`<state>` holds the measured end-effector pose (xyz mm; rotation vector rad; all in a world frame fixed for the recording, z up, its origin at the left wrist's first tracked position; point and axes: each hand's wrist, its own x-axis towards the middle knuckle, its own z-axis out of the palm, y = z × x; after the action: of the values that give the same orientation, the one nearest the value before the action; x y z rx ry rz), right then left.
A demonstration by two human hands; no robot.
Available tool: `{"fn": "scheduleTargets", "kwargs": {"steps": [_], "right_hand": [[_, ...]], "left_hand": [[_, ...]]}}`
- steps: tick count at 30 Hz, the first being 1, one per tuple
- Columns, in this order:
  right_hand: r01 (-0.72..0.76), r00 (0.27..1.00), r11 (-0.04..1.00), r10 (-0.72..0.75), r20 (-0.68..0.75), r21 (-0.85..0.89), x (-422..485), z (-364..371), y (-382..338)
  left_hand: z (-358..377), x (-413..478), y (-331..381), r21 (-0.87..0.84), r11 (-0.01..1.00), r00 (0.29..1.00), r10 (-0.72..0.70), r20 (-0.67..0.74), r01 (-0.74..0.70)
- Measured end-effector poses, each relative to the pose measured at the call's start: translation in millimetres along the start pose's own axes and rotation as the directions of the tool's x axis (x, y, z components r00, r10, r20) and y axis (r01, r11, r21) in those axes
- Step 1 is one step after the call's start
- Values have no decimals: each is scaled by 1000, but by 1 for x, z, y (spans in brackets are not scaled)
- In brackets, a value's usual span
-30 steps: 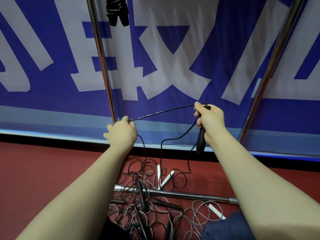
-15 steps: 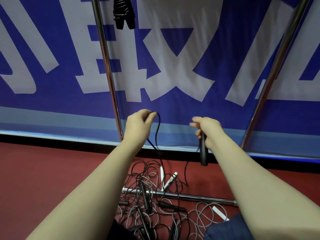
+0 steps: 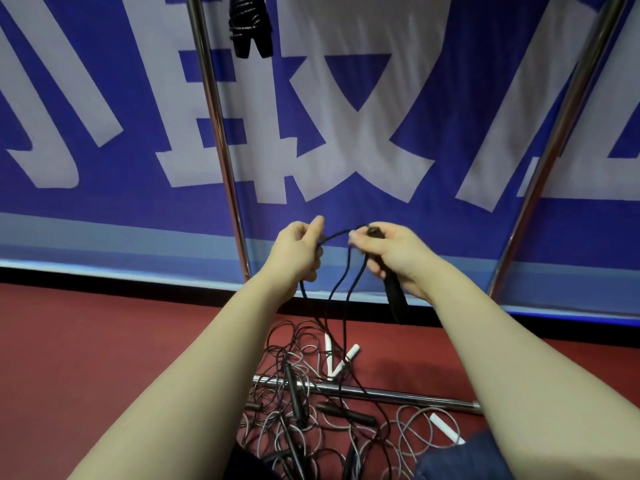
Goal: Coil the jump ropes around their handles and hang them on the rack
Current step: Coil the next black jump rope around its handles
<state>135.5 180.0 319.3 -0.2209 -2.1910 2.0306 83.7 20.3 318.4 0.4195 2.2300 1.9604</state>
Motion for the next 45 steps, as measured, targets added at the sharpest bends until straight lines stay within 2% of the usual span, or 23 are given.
{"fn": "scheduleTargets", "kwargs": {"steps": [2, 4, 6, 8, 9, 10, 12, 15, 16, 18, 19, 21, 22, 24, 26, 29, 30, 32, 35, 38, 41, 43, 45], "right_hand": [[48, 977, 991, -21, -213, 122, 5, -10, 0], [110, 891, 968, 5, -453, 227, 9, -23, 2], [237, 725, 915, 56, -687, 325, 11, -38, 4], [332, 537, 894, 84, -839, 302, 12, -55, 7], [322, 477, 912, 76, -876, 255, 13, -63, 12], [282, 446, 935, 70, -892, 214, 13, -70, 17], [136, 474, 976, 87, -876, 170, 16, -78, 33], [-242, 665, 970, 184, -724, 25, 17, -73, 50], [-305, 726, 952, 215, -653, -26, 16, -67, 51], [-297, 840, 954, 237, -487, -47, 11, -52, 46], [-251, 894, 968, 223, -389, -23, 9, -45, 42], [-172, 971, 985, 172, -168, 18, 3, -29, 27], [-154, 987, 988, 154, -47, 18, 0, -21, 20], [-141, 974, 989, 145, 177, -36, -5, -7, 8], [-113, 957, 984, 146, 252, -141, -5, 1, 6], [4, 968, 922, 94, 234, -386, -4, 5, 11], [25, 976, 911, 67, 209, -413, -3, 3, 12], [30, 996, 942, 1, 90, -334, -1, -1, 12], [78, 984, 987, -99, -150, -142, 2, -6, 6], [177, 910, 984, -166, -379, -6, 1, -7, -1], [270, 815, 960, -187, -548, 73, -2, -2, -8], [340, 748, 929, -172, -641, 147, -2, -2, -15], [438, 665, 864, -127, -736, 246, 0, -8, -25]], "left_hand": [[-2, -3, -1, -8, 996, 977, -87, 192, 91], [-6, -9, -4, 201, 972, 916, -190, 354, 124], [-12, -14, -10, 486, 870, 814, -340, 472, 81], [-21, -14, -20, 611, 786, 715, -479, 509, 92], [-27, -13, -25, 636, 764, 707, -510, 490, 110], [-34, -12, -30, 650, 752, 729, -507, 459, 114], [-43, -9, -35, 599, 791, 801, -437, 409, 126], [-42, -8, -30, 325, 926, 916, -287, 280, 191], [-39, -7, -26, 278, 945, 947, -237, 216, 173], [-30, -5, -16, 225, 968, 976, -150, 157, 112], [-25, -4, -13, 207, 975, 979, -114, 167, 78], [-17, -7, -8, 274, 962, 974, -50, 220, -12], [-13, -9, -8, 321, 945, 967, -27, 253, -57], [-8, -10, -8, 365, 920, 963, 45, 265, -143], [-10, -7, -10, 339, 923, 973, 121, 197, -183], [-23, 1, -16, 249, 957, 987, 128, 93, -148], [-27, 3, -19, 250, 960, 991, 106, 80, -123], [-33, 2, -23, 276, 959, 993, 35, 112, -65], [-32, -2, -25, 264, 963, 944, -132, 301, 50], [-27, -3, -23, 404, 914, 891, -215, 399, 39], [-20, -2, -28, 432, 900, 863, -256, 436, 48], [-19, -4, -36, 507, 861, 782, -344, 520, 42], [-22, -7, -48, 673, 739, 625, -513, 588, -28]]}}
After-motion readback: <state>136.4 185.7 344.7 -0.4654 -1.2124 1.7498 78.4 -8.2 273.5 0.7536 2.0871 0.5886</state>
